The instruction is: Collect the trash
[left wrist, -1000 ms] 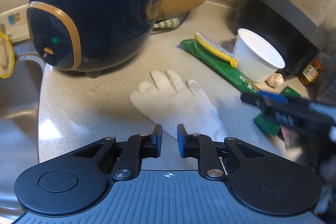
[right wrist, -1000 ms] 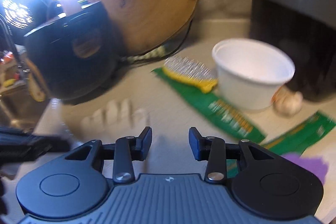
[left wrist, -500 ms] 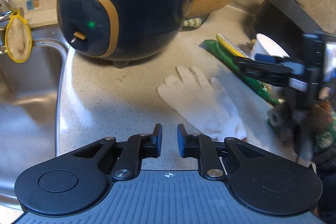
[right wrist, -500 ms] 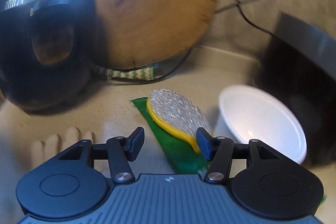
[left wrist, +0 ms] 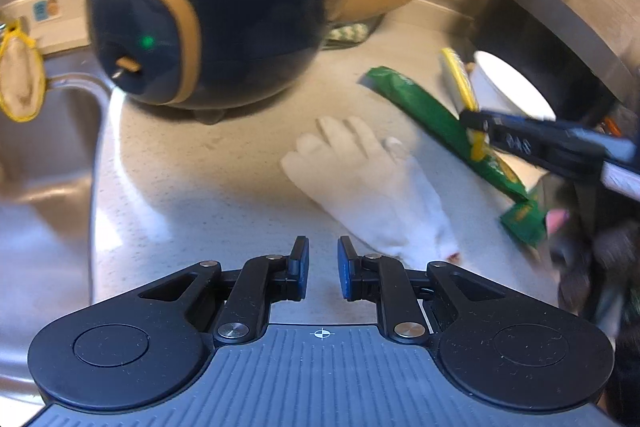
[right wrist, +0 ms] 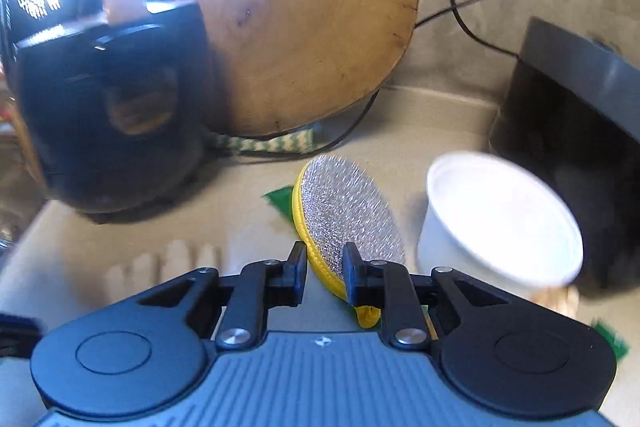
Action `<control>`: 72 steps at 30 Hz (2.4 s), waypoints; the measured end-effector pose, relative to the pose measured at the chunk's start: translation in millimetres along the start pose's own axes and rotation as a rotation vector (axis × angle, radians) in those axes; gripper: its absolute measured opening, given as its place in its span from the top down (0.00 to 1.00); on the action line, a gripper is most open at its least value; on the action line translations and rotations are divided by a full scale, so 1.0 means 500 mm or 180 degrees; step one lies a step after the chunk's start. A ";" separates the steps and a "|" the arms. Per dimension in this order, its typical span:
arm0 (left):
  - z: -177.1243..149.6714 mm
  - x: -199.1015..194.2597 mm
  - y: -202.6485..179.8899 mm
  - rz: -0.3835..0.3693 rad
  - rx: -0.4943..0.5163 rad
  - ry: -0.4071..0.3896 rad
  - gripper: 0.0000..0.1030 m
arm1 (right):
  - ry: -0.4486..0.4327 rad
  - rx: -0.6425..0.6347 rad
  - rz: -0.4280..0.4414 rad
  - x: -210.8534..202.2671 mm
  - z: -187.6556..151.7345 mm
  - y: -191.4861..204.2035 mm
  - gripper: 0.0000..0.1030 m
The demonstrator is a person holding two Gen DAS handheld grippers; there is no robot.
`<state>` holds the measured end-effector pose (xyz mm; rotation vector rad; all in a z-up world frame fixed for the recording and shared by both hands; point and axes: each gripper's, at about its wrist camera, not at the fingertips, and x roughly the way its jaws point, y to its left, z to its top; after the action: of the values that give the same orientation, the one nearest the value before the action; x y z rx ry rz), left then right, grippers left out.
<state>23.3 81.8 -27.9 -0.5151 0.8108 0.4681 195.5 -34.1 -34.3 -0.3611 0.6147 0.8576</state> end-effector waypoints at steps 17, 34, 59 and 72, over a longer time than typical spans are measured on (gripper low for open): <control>0.054 0.032 -0.065 -0.0805 0.0142 -0.0037 0.83 | 0.0363 0.0545 0.0139 -0.166 -0.172 0.000 0.77; 0.063 0.019 0.039 -0.0393 -0.0091 -0.0083 0.83 | 0.0077 0.0642 0.0205 -0.082 -0.085 0.019 0.40; 0.132 0.172 0.027 -0.1099 -0.0572 -0.0116 0.70 | 0.0366 0.0917 0.0345 0.049 -0.064 -0.021 0.81; 0.128 0.164 -0.039 -0.1310 -0.0334 -0.0085 0.82 | 0.0385 0.0841 0.0550 0.010 -0.110 -0.013 0.81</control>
<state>119.3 120.4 -49.2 -0.7520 0.6349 0.1367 183.5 -64.0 -79.4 -0.1216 0.8706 0.9105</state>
